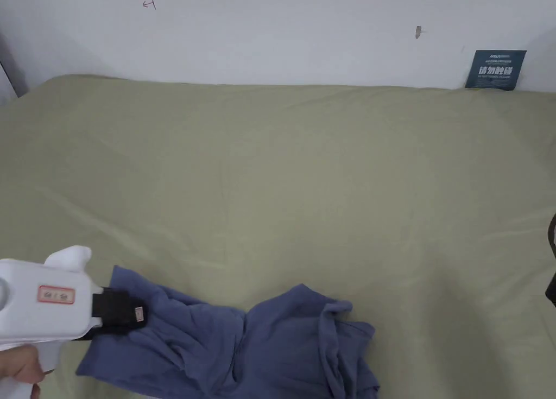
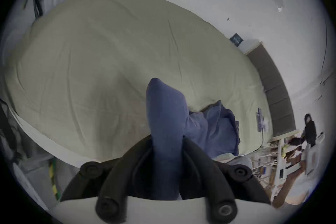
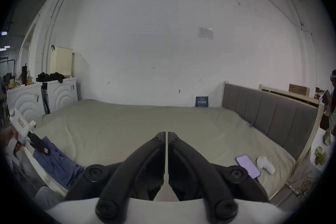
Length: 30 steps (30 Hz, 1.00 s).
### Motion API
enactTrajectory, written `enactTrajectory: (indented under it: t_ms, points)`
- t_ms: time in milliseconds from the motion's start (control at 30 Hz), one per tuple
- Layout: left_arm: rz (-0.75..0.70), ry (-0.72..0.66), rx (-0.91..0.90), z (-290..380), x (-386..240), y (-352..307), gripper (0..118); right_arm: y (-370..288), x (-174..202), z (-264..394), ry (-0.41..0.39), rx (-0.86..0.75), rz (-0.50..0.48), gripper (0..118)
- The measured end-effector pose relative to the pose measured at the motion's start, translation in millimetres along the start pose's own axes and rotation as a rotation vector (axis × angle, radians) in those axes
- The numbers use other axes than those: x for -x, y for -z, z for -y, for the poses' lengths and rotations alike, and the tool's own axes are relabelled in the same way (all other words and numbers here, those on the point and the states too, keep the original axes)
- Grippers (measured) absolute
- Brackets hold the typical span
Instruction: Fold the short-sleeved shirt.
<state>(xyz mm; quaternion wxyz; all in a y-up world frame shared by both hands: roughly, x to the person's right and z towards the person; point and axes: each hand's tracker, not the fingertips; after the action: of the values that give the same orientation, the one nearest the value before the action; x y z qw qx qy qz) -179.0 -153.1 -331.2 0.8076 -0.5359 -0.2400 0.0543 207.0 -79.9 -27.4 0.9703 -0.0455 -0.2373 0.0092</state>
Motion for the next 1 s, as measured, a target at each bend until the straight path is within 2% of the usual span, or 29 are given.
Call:
enactTrajectory:
  t_ms: [167, 300, 500, 533, 567, 600, 633, 667, 800, 867, 900, 933, 967, 1000]
  points:
    - [-0.087, 0.062, 0.022, -4.2, -82.1, 5.8, 11, -2.6, -5.4, -8.2, 0.032, -0.036, 0.006, 6]
    - [-0.175, 0.207, 0.054, 4.4, -143.7, 30.2, 11, -6.3, -12.6, -6.2, 0.047, -0.036, 0.005, 6]
    - [-0.090, 0.270, 0.062, 31.5, -208.2, 95.2, 17, -16.3, -29.4, 3.7, 0.072, 0.003, 0.016, 6]
    - [-0.043, 0.252, 0.022, 37.1, -217.8, 104.3, 33, -18.5, -31.4, 5.7, 0.071, 0.006, 0.024, 6]
    - [0.005, 0.270, 0.022, 38.8, -223.4, 116.7, 68, -20.3, -34.2, 7.2, 0.072, 0.012, 0.031, 6]
    - [0.029, 0.285, 0.045, 39.3, -226.3, 126.6, 115, -21.3, -37.3, 8.1, 0.075, 0.020, 0.031, 6]
    - [0.036, 0.278, 0.020, 39.6, -223.8, 127.4, 117, -22.3, -40.8, 9.2, 0.078, 0.033, 0.033, 6]
    - [0.065, 0.251, 0.043, 35.8, -230.4, 121.3, 113, -23.3, -43.6, 10.6, 0.078, 0.039, 0.036, 6]
    - [0.086, 0.142, 0.084, 30.0, -195.9, 113.8, 112, -23.7, -50.1, 17.0, 0.086, 0.057, 0.055, 6]
    - [0.116, 0.047, 0.066, 25.6, -165.9, 101.4, 104, -21.0, -50.4, 21.1, 0.119, 0.073, 0.048, 6]
    - [0.134, -0.003, 0.048, 25.8, -152.1, 96.1, 84, -19.8, -49.7, 23.1, 0.127, 0.077, 0.045, 6]
    - [0.170, -0.044, 0.023, 27.3, -135.1, 91.8, 56, -17.9, -48.3, 25.2, 0.133, 0.083, 0.038, 6]
    - [0.227, -0.081, 0.003, 29.5, -122.1, 92.6, 16, -15.9, -45.2, 27.2, 0.136, 0.090, 0.033, 6]
    - [0.263, -0.088, 0.018, 31.9, -115.7, 97.2, 0, -14.2, -42.9, 29.2, 0.138, 0.095, 0.029, 6]
